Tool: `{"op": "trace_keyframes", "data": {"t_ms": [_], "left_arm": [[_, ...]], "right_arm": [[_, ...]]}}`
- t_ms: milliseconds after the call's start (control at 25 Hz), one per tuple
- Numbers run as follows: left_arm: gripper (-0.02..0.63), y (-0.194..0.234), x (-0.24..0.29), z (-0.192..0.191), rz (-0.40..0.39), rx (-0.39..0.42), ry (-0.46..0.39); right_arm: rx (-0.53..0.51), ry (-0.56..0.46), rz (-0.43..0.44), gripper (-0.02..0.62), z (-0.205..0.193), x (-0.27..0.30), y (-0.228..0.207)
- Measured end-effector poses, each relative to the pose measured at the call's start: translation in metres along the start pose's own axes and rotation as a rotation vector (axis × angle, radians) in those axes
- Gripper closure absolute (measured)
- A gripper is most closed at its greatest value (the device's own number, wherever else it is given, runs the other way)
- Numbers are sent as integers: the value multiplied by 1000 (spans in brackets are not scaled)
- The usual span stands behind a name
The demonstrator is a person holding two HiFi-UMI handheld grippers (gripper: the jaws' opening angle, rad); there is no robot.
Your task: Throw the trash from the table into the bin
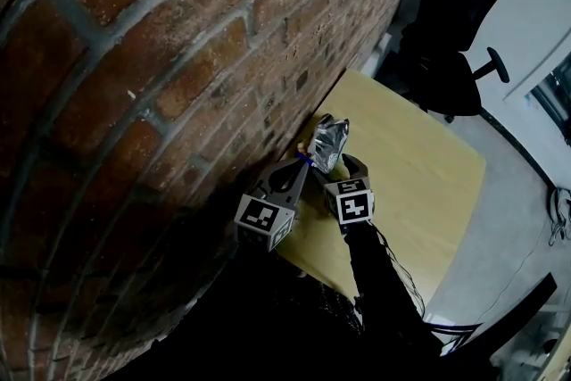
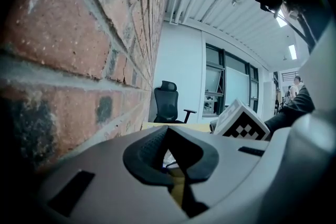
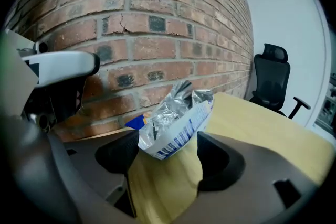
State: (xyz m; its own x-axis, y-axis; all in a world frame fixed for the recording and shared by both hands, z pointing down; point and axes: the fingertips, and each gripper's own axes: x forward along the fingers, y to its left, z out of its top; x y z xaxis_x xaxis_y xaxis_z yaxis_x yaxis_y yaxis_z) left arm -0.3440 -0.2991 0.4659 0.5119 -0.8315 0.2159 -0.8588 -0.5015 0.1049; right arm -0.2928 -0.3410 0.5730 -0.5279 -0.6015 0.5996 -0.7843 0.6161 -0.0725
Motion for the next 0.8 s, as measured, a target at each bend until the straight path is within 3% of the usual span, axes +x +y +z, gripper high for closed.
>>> {"op": "trace_keyframes", "data": {"t_ms": [160, 280, 800], "left_arm": [[600, 0, 2, -1, -7, -3, 1], [600, 0, 3, -3, -11, -6, 6], [600, 7, 3, -2, 3, -13, 2]], "right_arm": [[-31, 3, -23, 258, 1, -2, -3], [-54, -20, -57, 569, 4, -6, -8], [-133, -81, -6, 584, 19, -9, 3]]}}
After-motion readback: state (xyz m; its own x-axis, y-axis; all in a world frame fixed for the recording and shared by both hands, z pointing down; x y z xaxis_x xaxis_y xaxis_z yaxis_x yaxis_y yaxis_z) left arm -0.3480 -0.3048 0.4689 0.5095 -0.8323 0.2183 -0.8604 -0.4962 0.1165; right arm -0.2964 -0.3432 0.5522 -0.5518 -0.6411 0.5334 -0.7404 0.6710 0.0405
